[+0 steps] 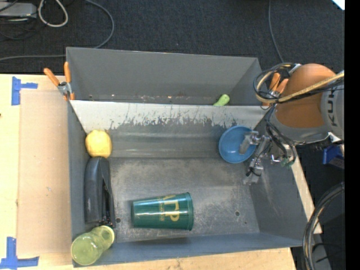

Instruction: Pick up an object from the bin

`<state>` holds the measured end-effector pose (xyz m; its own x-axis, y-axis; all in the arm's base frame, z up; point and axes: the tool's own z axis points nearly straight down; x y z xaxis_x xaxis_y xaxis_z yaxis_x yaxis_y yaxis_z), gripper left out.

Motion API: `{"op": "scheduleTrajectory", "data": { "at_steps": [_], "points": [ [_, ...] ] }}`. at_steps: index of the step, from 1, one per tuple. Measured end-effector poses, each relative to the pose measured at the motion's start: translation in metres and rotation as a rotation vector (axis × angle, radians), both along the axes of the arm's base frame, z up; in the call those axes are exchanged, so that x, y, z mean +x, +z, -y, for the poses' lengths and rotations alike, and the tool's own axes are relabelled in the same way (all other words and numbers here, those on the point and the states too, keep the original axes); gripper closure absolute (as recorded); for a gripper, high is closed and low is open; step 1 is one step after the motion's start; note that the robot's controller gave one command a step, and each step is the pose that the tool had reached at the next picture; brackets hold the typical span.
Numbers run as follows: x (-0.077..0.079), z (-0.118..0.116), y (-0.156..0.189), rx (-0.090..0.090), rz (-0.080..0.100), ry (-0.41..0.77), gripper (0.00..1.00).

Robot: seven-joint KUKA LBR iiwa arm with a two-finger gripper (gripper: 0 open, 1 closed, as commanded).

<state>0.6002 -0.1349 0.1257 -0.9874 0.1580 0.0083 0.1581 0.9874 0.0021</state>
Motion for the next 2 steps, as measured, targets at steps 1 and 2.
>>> {"op": "scheduleTrajectory", "data": {
  "at_steps": [1, 2],
  "points": [
    [-0.001, -0.006, 0.02, -0.003, 0.011, -0.192, 0.0],
    [-0.007, -0.02, -0.008, 0.0, -0.001, -0.042, 0.0]
  ]
}}
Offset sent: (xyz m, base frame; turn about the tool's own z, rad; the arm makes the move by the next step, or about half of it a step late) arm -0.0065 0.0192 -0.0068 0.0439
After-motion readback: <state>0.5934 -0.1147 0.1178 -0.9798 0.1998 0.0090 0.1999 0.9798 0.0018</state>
